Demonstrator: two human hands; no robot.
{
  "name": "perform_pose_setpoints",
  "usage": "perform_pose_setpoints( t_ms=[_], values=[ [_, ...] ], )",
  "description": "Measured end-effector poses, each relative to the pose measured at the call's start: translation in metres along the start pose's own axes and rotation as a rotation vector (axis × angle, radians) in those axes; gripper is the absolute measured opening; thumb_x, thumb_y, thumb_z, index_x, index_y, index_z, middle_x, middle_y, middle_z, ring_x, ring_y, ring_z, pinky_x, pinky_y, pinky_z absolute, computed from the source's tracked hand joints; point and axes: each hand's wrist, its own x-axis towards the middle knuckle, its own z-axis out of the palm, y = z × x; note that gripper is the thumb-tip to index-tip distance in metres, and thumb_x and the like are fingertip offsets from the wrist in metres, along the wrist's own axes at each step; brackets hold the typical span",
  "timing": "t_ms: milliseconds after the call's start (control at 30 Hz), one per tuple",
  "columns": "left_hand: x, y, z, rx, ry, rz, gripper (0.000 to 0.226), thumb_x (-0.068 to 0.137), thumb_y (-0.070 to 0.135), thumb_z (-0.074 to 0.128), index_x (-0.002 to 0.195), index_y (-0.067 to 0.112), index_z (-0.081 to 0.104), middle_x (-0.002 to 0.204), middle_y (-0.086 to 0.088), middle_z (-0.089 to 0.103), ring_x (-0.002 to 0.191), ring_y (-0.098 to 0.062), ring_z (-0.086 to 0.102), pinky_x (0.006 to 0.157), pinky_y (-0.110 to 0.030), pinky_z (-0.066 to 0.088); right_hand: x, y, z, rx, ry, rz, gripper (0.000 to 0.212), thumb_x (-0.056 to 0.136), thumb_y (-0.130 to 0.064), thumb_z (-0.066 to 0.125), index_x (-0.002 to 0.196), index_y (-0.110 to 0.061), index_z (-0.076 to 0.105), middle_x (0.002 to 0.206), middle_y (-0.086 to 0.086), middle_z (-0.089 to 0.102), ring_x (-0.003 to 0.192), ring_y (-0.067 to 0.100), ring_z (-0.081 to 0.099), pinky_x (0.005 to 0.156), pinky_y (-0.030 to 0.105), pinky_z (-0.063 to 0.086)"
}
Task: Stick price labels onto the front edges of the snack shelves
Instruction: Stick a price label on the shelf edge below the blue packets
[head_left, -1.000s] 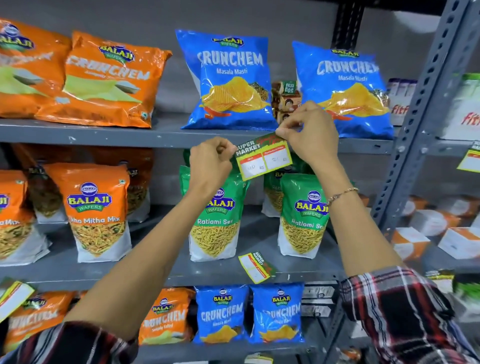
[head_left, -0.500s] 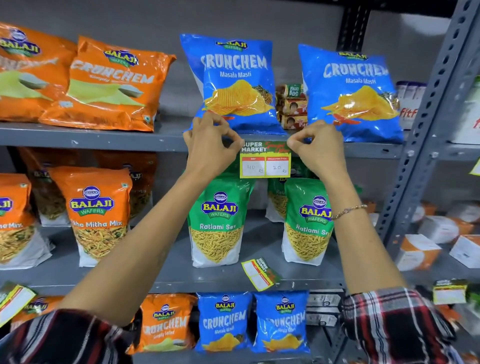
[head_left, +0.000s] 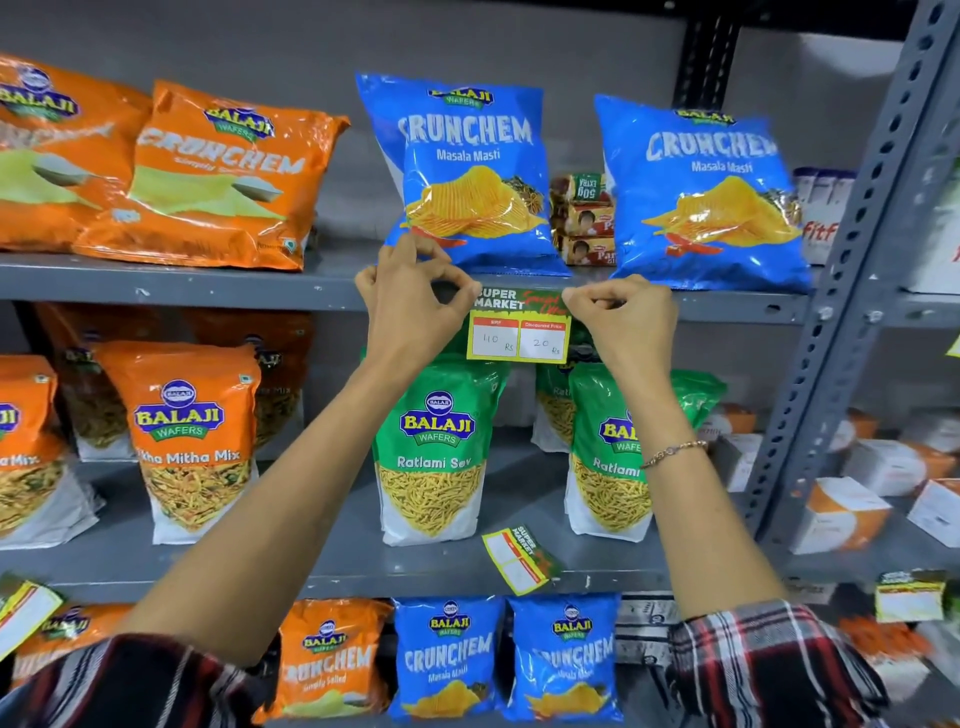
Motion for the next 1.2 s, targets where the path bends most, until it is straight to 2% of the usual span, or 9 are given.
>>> perform_pose_setpoints(
  t_ms=[133,233,433,567,667,833,933,1067,1200],
  values=[
    [-0.001,-0.001,0.000,-0.045,0.014,0.010,0.011,0.081,0.033,0.070,0.082,0.022,0.073,0.105,0.003,0.054,0.099,-0.005,0.040,0.088,-0.029,0.017,0.000,0.002,0.000,-0.008,-0.015,0.003,0.007,0.076,-0.030,0.074,0.075,-0.023,0.075,0.077,0.008,0.066,0.064,0.009,0.054,0.071,0.033,0.050],
    [-0.001,-0.004,0.000,-0.110,0.014,0.005,0.012,0.081,0.033,0.070,0.081,0.021,0.073,0.103,0.005,0.053,0.096,0.000,0.038,0.089,-0.029,0.017,-0.002,0.003,-0.002,-0.002,-0.019,-0.005,0.008,0.077,-0.030,0.072,0.074,-0.024,0.075,0.067,-0.002,0.057,0.067,0.011,0.053,0.069,0.032,0.048],
    [-0.003,-0.006,0.004,-0.091,0.025,0.028,0.012,0.081,0.032,0.070,0.081,0.020,0.073,0.105,-0.001,0.056,0.103,-0.007,0.044,0.088,-0.028,0.016,0.001,0.005,0.003,-0.104,0.003,-0.024,0.012,0.078,-0.036,0.071,0.076,-0.024,0.074,0.077,0.000,0.059,0.065,0.009,0.052,0.056,0.026,0.039],
    [-0.004,-0.007,0.008,-0.085,0.046,0.037,0.013,0.081,0.031,0.070,0.082,0.019,0.072,0.104,-0.001,0.055,0.106,-0.013,0.047,0.086,-0.027,0.016,-0.001,0.003,0.005,-0.152,0.043,-0.041,0.010,0.079,-0.035,0.070,0.078,-0.025,0.074,0.080,-0.002,0.059,0.067,0.014,0.056,0.057,0.024,0.038],
    [-0.006,-0.007,0.011,-0.080,0.080,0.040,0.012,0.079,0.031,0.070,0.082,0.019,0.069,0.101,0.001,0.054,0.104,-0.011,0.047,0.088,-0.027,0.016,-0.003,0.003,0.007,-0.169,0.080,-0.066,0.009,0.079,-0.034,0.070,0.077,-0.026,0.072,0.079,-0.001,0.061,0.068,0.016,0.059,0.055,0.027,0.044],
    [-0.007,-0.004,0.011,-0.222,0.120,0.032,0.030,0.074,0.026,0.074,0.091,0.013,0.054,0.092,0.007,0.051,0.084,-0.012,0.051,0.094,-0.037,0.033,-0.011,0.003,0.010,-0.190,0.140,-0.142,0.021,0.081,-0.032,0.071,0.094,-0.019,0.060,0.065,-0.007,0.058,0.068,0.014,0.057,0.059,0.025,0.039],
    [-0.007,0.002,0.015,-0.262,0.087,0.088,0.035,0.074,0.034,0.076,0.094,0.014,0.055,0.096,0.005,0.056,0.085,-0.010,0.050,0.091,-0.049,0.044,-0.015,0.000,0.016,-0.174,0.119,-0.160,0.021,0.080,-0.036,0.071,0.088,-0.019,0.061,0.064,-0.007,0.058,0.068,0.017,0.060,0.057,0.028,0.042],
    [-0.005,0.011,0.026,-0.207,0.073,0.098,0.045,0.071,0.045,0.076,0.098,0.016,0.056,0.101,-0.001,0.061,0.091,-0.011,0.050,0.088,-0.030,0.030,-0.017,-0.004,0.027,-0.176,0.079,-0.155,0.022,0.078,-0.040,0.072,0.077,-0.020,0.062,0.064,-0.006,0.058,0.069,0.019,0.062,0.055,0.030,0.044],
    [-0.004,0.009,0.030,-0.181,0.093,0.074,0.045,0.068,0.042,0.079,0.097,0.015,0.057,0.098,-0.002,0.061,0.091,-0.018,0.054,0.085,-0.028,0.028,-0.015,-0.005,0.031,-0.166,0.074,-0.122,0.022,0.077,-0.040,0.073,0.072,-0.021,0.063,0.062,-0.008,0.059,0.070,0.020,0.064,0.058,0.031,0.048]
  ],
)
